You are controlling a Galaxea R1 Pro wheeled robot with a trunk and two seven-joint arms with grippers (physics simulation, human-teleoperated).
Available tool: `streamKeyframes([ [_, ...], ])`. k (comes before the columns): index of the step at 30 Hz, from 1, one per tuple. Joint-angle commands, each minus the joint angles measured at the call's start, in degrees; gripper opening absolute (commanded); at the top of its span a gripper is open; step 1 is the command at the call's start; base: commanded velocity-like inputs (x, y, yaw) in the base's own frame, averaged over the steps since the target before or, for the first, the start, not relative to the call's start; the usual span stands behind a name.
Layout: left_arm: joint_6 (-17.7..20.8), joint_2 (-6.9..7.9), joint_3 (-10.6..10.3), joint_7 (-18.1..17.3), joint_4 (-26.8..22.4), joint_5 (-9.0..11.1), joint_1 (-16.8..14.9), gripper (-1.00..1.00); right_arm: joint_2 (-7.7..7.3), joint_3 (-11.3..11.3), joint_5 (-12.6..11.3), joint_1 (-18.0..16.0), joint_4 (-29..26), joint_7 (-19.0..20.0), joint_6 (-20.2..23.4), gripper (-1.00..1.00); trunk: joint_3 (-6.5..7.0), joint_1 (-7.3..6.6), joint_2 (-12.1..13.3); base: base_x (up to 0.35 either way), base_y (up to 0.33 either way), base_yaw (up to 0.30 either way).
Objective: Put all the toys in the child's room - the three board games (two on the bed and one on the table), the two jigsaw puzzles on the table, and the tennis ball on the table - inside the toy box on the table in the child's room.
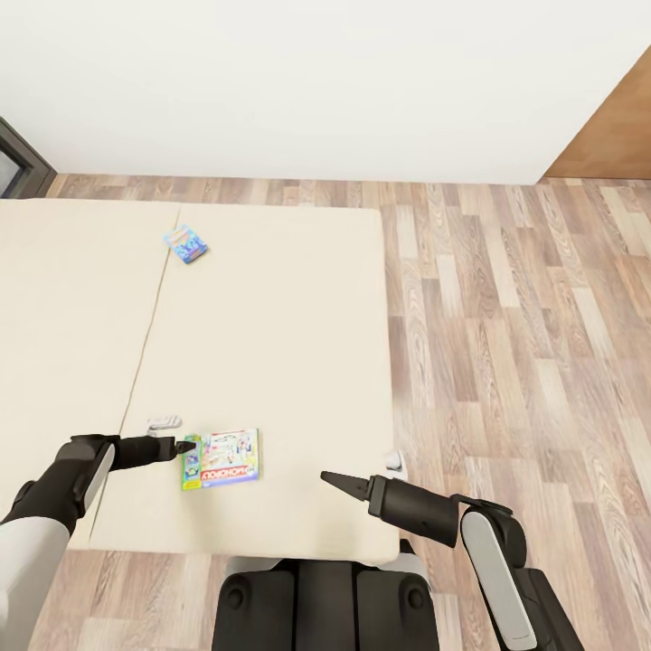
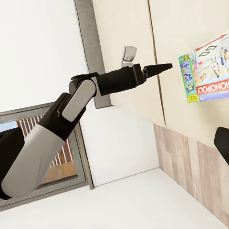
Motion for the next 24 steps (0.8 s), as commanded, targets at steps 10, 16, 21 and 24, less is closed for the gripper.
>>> streamKeyframes([
  [10, -2.8, -2.32, 0.6, 7.0, 2.0, 0.1, -0.1, 1.00, 0.03, -0.1, 0.2, 0.0, 0.0, 0.3, 0.3, 1.00, -0.06, 0.03, -0.1, 0.008, 0.003, 0.000],
  [16, -5.6, -4.53, 0.6, 9.4, 5.6, 0.4, -0.1, 1.00, 0.03, -0.1, 0.2, 0.0, 0.0, 0.3, 0.3, 1.00, -0.08, 0.03, -0.1, 0.000, 0.000, 0.000],
  [21, -6.2, -5.15, 0.7, 9.7, 6.5, 0.5, -0.1, 1.00, 0.03, -0.1, 0.2, 0.0, 0.0, 0.3, 0.3, 1.00, -0.32, 0.03, -0.1, 0.000, 0.000, 0.000],
  [24, -6.3, -5.25, 0.7, 9.7, 6.6, 0.5, -0.1, 1.00, 0.03, -0.1, 0.2, 0.0, 0.0, 0.3, 0.3, 1.00, -0.56, 0.03, -0.1, 0.000, 0.000, 0.000],
])
